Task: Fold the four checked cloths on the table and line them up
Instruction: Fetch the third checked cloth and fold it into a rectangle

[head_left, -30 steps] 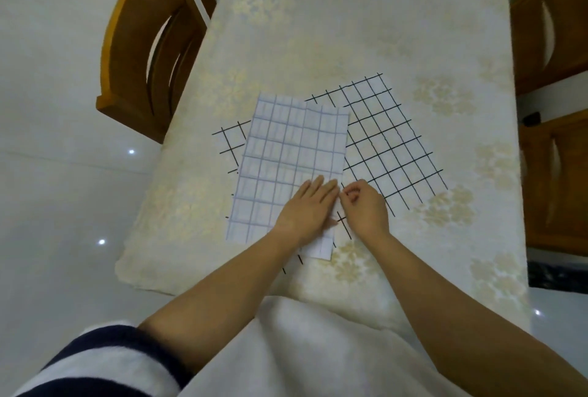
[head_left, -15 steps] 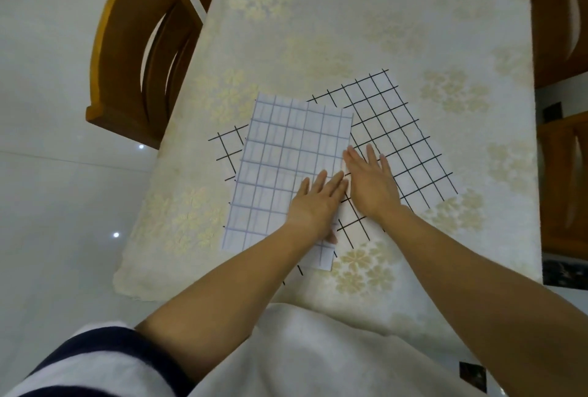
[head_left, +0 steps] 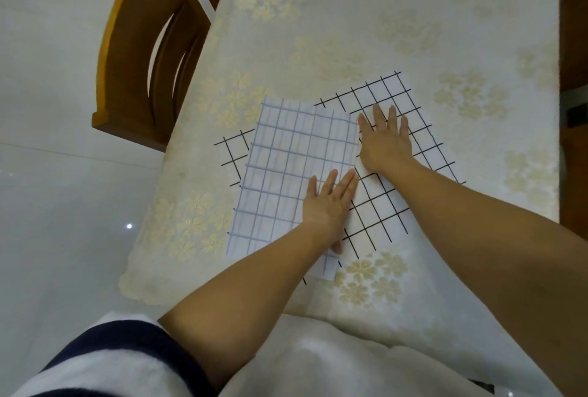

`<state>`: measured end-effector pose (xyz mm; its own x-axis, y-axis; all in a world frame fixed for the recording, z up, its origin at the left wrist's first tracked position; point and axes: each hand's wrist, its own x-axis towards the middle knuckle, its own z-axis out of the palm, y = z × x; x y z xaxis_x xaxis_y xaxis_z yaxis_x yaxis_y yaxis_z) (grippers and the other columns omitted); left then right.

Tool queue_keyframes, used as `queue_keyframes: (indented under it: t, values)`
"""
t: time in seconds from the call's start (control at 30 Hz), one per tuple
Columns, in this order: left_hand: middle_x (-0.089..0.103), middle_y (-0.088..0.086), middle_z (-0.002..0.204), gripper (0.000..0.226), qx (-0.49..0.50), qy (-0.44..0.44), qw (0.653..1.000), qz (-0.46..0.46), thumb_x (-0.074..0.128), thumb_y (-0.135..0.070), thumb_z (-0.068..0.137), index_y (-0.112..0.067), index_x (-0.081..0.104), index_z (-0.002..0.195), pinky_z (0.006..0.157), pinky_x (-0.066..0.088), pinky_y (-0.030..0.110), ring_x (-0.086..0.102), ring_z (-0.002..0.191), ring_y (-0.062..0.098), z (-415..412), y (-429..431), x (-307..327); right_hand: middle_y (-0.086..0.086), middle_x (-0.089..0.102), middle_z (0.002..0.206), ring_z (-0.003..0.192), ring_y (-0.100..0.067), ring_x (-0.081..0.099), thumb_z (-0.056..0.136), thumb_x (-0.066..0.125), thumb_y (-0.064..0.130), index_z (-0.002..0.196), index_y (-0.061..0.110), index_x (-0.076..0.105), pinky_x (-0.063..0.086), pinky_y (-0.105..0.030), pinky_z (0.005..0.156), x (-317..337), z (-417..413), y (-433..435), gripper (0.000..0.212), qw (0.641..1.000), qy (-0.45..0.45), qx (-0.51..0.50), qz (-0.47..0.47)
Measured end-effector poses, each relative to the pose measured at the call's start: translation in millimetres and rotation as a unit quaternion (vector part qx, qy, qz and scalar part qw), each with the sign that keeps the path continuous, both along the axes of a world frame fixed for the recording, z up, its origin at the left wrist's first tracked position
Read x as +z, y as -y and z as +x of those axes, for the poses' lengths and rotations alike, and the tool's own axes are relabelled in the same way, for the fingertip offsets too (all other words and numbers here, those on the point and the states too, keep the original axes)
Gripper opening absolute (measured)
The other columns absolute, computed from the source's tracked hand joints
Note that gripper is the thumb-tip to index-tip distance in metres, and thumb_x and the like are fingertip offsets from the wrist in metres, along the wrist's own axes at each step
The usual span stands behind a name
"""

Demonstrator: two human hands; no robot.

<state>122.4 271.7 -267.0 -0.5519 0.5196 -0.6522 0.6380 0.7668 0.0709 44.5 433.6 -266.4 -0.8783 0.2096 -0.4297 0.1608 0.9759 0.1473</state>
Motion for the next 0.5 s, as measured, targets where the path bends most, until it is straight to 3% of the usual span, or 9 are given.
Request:
queue_keyframes:
  t: [0.07, 0.17, 0.27, 0.37, 0.5]
  values:
    - [-0.039, -0.004, 0.159, 0.158, -0.001, 0.004, 1.000, -0.001, 0.088, -0.058, 0.060, -0.017, -0.034, 0.150, 0.122, -0.004, 0.059, -0.026, 0.151, 0.027, -1, 2, 1, -0.016, 0.019, 0.161, 0.147, -0.036, 0.018, 0.099, 0.044, 0.028, 0.155, 0.011, 0.020, 0.016, -0.048, 0.119, 5, 21, 13, 0.064, 0.991, -0.111, -0.068, -0.038]
    - [-0.036, -0.006, 0.160, 0.158, -0.005, 0.008, 1.000, 0.020, 0.089, -0.059, 0.058, -0.020, -0.032, 0.152, 0.122, -0.005, 0.057, -0.025, 0.151, 0.025, -3, 6, 1, -0.012, 0.056, 0.127, 0.114, -0.032, 0.054, 0.096, 0.052, 0.024, 0.130, 0.012, 0.047, 0.041, -0.042, 0.092, 12, 80, 43, 0.036, 0.926, -0.246, -0.235, -0.162]
    - [-0.037, -0.005, 0.160, 0.151, -0.016, -0.013, 1.000, 0.024, 0.083, -0.062, 0.065, -0.019, -0.032, 0.152, 0.122, -0.004, 0.059, -0.025, 0.150, 0.025, -3, 9, 3, -0.007, 0.066, 0.107, 0.093, -0.031, 0.065, 0.098, 0.049, 0.029, 0.119, 0.019, 0.046, 0.045, -0.035, 0.069, 11, 145, 75, 0.023, 0.903, -0.151, -0.322, -0.241]
    - [-0.034, -0.002, 0.161, 0.124, -0.028, -0.014, 0.999, 0.037, 0.073, -0.047, 0.086, -0.020, -0.027, 0.154, 0.121, -0.001, 0.062, -0.022, 0.151, 0.030, -1, 12, 12, -0.009, 0.067, 0.108, 0.094, -0.033, 0.065, 0.097, 0.052, 0.033, 0.127, 0.022, 0.042, 0.047, -0.035, 0.069, 11, 186, 100, 0.034, 0.913, -0.064, -0.314, -0.252]
    - [-0.020, 0.002, 0.167, 0.089, -0.073, -0.034, 0.993, 0.088, 0.058, -0.037, 0.098, -0.026, -0.004, 0.161, 0.122, -0.003, 0.058, -0.015, 0.153, 0.034, 8, 19, 18, -0.011, 0.066, 0.112, 0.103, -0.034, 0.063, 0.095, 0.053, 0.034, 0.120, 0.015, 0.055, 0.052, -0.038, 0.078, 12, 184, 104, 0.031, 0.896, -0.050, -0.339, -0.284]
